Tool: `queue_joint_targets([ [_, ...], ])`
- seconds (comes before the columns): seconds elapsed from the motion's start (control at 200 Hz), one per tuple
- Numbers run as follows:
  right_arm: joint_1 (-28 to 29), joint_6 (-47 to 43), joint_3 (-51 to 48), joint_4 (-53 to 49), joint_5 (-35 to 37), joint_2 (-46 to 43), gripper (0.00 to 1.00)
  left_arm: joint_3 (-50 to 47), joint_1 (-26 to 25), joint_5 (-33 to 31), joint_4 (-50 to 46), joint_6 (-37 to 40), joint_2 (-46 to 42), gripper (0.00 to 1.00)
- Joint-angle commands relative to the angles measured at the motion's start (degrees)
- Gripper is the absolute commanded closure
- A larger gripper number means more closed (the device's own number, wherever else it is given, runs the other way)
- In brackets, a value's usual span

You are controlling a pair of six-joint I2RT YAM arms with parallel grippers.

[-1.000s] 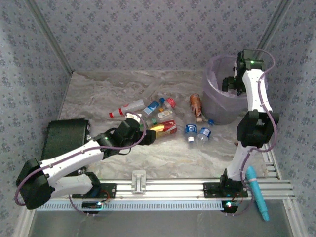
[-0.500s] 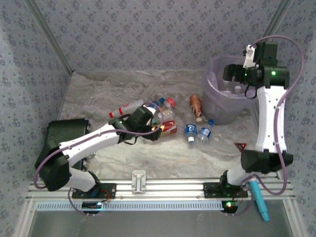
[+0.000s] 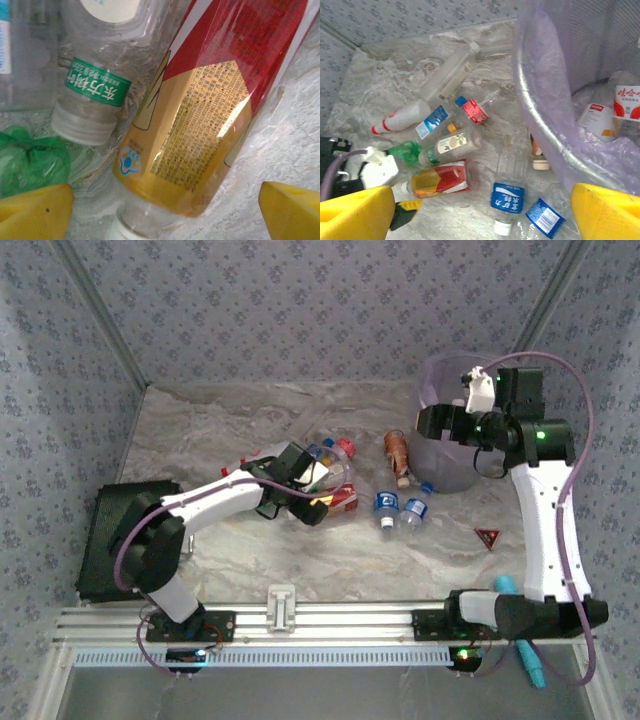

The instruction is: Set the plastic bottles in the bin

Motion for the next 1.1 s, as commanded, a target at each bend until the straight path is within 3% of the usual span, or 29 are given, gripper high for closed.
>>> queue_joint_targets([
  [0.0, 0.43, 0.53, -2.19, 1.24, -2.85, -2.58, 0.08, 2.57, 0.18, 0.75, -1.00, 3.98, 2.81, 0.06],
  [0.155, 0.47, 0.04, -4.81, 0.62, -2.01, -3.73, 0.08, 3.74, 0.17, 3.64, -0.95, 3.86, 5.83, 0.06],
  [0.315, 0.45, 0.47, -7.84, 2.12, -2.53, -4.87, 0.08, 1.75, -0.41, 5.80, 1.99, 2.87, 6.86, 0.18],
  [0.69, 1.35, 0.61, -10.58, 2.94, -3.93, -5.81, 0.09, 1.19, -1.71, 7.71, 5.16, 0.91, 10.64, 0.30],
  [1.099, 1.71, 1.72, -9.48, 3.36, -7.31, -6.91, 0.11, -1.87, -2.77, 5.94, 5.43, -4.03, 4.08, 0.40],
])
